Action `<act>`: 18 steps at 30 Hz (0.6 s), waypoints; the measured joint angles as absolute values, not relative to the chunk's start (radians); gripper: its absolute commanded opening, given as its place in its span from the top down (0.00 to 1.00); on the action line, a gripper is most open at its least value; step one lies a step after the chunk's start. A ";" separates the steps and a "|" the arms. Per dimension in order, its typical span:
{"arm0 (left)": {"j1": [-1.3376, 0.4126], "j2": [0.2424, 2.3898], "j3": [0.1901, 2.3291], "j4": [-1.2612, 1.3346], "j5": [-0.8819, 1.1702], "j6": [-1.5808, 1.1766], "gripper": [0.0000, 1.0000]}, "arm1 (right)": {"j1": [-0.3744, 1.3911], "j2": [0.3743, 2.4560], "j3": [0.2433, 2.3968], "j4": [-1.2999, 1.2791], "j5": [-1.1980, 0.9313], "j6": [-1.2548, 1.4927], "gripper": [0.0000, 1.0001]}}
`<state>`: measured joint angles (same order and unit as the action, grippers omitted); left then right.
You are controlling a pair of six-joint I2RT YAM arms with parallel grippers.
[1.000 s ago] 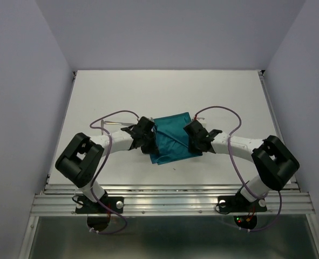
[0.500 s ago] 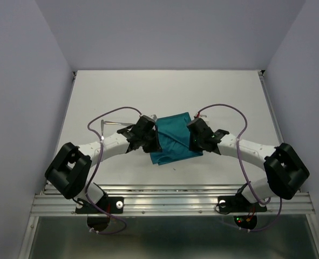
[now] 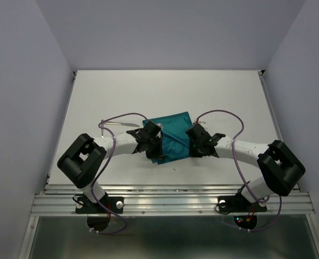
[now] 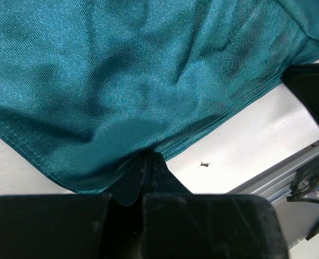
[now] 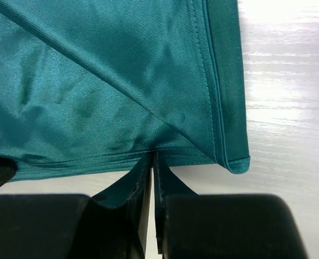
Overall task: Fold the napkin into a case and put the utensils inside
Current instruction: Smooth out the upper triangle-folded napkin at the center of the board.
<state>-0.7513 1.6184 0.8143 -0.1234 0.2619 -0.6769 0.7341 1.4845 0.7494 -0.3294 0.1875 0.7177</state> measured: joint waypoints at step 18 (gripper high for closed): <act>-0.753 1.438 0.945 -0.249 0.198 -0.632 1.00 | 0.537 1.627 0.902 -0.360 0.376 0.606 0.85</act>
<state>-0.7528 1.4380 0.9447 -0.2493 0.1978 -0.6315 0.5373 1.6272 0.9024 -0.3603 0.3763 0.6056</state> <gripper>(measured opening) 0.022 0.164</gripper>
